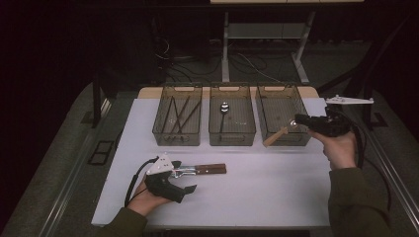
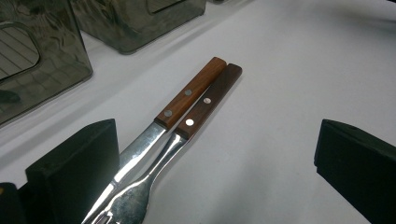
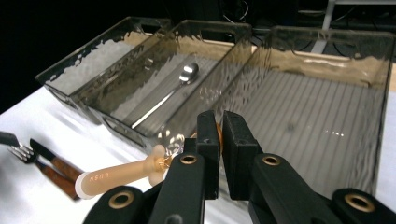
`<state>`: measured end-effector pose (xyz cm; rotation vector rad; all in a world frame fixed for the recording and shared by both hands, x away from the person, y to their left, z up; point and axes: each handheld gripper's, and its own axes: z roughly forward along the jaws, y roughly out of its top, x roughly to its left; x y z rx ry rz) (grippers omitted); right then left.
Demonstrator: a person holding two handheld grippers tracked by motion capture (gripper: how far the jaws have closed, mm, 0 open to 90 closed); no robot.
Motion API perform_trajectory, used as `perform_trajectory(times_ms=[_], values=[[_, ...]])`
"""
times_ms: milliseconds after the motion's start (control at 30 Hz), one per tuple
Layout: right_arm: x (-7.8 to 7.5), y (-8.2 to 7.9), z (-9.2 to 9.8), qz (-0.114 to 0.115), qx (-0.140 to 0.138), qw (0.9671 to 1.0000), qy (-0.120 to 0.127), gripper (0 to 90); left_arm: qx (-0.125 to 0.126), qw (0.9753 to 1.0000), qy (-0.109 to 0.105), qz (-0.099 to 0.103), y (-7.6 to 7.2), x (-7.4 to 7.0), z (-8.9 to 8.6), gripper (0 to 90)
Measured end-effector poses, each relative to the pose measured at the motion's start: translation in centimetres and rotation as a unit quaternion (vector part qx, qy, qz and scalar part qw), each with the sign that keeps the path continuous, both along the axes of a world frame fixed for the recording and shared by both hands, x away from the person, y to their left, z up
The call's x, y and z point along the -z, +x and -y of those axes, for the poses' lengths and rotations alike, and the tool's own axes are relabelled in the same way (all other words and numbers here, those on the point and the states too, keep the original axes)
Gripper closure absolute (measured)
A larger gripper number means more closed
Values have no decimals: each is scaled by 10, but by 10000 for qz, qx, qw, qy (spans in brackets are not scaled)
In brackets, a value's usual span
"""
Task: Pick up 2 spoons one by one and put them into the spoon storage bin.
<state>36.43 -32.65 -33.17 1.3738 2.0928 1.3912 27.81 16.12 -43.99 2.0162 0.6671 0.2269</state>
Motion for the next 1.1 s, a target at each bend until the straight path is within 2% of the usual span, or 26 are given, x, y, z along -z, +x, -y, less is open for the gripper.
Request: perform_trajectory(times_ms=[367,600,867,1100], values=[[-14,30,-25,13,13,10000,50,851,16,10000,17,2,0,0,0,0],[-13,48,-44,-35,63,9999,-107,851,14,10000,35,-5,0,0,0,0],[-7,65,-65,-65,154,9998,-56,850,32,10000,58,-7,-1,1,0,0],[-1,79,-86,-145,130,9997,-168,850,63,9999,82,-12,-1,1,1,0]])
